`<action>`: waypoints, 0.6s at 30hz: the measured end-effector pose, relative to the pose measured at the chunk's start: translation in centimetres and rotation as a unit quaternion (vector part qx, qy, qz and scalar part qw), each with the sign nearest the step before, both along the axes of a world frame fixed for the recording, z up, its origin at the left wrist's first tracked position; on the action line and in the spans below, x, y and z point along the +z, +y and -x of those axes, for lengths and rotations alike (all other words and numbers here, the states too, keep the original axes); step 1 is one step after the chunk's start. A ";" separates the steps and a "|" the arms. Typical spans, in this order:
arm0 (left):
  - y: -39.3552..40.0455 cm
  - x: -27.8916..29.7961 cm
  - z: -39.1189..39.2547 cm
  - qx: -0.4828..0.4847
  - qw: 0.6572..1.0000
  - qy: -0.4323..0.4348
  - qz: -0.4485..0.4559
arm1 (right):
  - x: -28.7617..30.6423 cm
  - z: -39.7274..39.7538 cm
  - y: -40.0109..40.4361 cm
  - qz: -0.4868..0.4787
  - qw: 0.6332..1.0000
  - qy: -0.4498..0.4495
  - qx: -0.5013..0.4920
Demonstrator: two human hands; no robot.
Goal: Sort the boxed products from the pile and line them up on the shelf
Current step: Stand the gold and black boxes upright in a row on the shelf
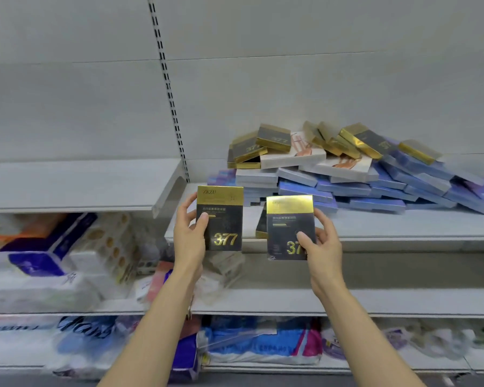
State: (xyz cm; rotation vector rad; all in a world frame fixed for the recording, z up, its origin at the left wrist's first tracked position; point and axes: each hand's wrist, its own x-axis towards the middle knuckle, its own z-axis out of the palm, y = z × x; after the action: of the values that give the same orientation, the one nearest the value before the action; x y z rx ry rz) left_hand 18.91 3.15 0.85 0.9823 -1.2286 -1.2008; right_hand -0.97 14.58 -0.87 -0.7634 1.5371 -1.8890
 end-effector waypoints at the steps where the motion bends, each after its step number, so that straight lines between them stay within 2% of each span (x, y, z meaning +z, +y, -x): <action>1: 0.0 0.0 -0.8 0.012 1.000 0.002 0.003 | 0.2 -1.1 -0.5 0.006 1.000 0.002 0.011; 12: -2.2 2.2 -7.6 0.146 0.988 0.034 0.026 | 2.9 -8.1 -6.8 0.057 0.988 0.038 0.135; 18: -3.0 2.6 -11.5 0.211 0.975 0.059 0.044 | 3.5 -13.0 -10.1 0.072 0.981 -0.001 0.180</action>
State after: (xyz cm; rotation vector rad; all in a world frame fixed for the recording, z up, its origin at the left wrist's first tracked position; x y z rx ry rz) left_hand 30.38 0.16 3.46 1.0286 -0.9122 -0.8500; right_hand 12.04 4.50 2.62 -1.0272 1.1731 -1.7379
